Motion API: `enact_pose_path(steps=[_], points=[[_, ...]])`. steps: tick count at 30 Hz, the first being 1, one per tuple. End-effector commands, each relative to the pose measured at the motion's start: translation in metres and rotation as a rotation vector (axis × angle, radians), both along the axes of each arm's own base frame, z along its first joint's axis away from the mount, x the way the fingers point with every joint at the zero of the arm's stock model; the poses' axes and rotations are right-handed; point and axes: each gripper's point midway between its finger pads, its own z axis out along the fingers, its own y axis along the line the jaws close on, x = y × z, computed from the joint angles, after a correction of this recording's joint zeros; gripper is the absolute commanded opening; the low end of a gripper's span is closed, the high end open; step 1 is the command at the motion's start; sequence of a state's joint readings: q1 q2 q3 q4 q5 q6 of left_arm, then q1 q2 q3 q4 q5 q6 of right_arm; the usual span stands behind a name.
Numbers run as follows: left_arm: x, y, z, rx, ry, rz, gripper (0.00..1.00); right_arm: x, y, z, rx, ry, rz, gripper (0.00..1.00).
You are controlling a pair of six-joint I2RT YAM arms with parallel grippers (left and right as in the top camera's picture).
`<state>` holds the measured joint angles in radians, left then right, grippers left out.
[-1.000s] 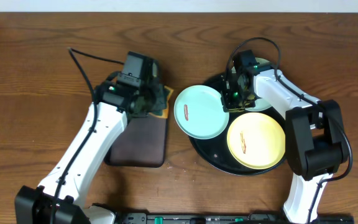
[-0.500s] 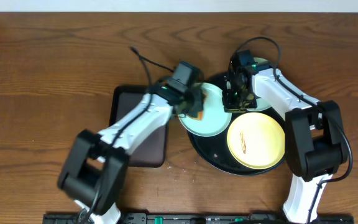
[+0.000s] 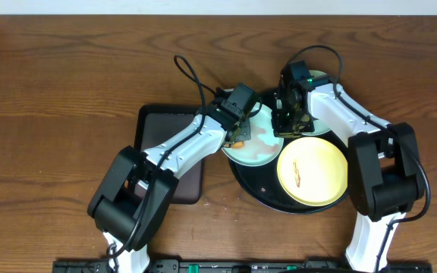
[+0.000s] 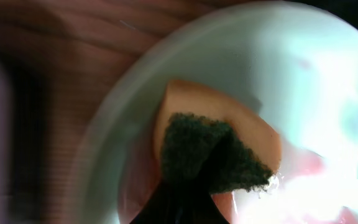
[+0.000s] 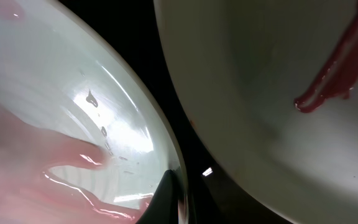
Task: Clean dirty plates on tray and stack at the side
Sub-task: 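Scrub the left blue plate with the sponge held in the left gripper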
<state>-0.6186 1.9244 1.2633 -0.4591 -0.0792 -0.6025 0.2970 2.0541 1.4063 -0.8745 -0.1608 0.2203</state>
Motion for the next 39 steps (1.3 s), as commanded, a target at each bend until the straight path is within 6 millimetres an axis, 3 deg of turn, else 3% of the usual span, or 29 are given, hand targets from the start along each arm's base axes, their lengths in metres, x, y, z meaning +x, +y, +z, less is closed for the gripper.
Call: enact_pose_path(steps=[1,4,10,16,22,33,36,39], points=[[0.018,0.063,-0.009,0.280,-0.089,0.126,0.07,-0.005,-0.030,-0.013,-0.166,0.007,-0.004,0.01],[0.023,0.050,-0.008,0.215,-0.103,0.118,0.07,-0.005,-0.030,-0.013,-0.167,0.011,-0.002,0.01],[0.023,-0.002,-0.019,-0.084,-0.031,0.132,0.07,-0.005,-0.030,-0.013,-0.167,0.010,0.004,0.01],[0.017,-0.051,-0.049,-0.317,0.084,0.151,0.08,-0.005,-0.030,-0.013,-0.167,0.009,0.008,0.01],[0.004,-0.085,-0.068,-0.449,0.178,0.112,0.07,-0.004,-0.030,-0.013,-0.166,0.006,0.011,0.01],[-0.010,-0.101,-0.066,-0.475,0.207,0.064,0.07,-0.003,-0.029,-0.013,-0.164,0.001,0.015,0.01],[-0.014,-0.098,-0.069,-0.460,0.225,0.070,0.08,-0.004,-0.029,-0.013,-0.165,0.001,0.017,0.01],[-0.016,-0.082,-0.076,-0.409,0.250,0.108,0.08,-0.004,-0.029,-0.013,-0.165,0.001,0.017,0.01]])
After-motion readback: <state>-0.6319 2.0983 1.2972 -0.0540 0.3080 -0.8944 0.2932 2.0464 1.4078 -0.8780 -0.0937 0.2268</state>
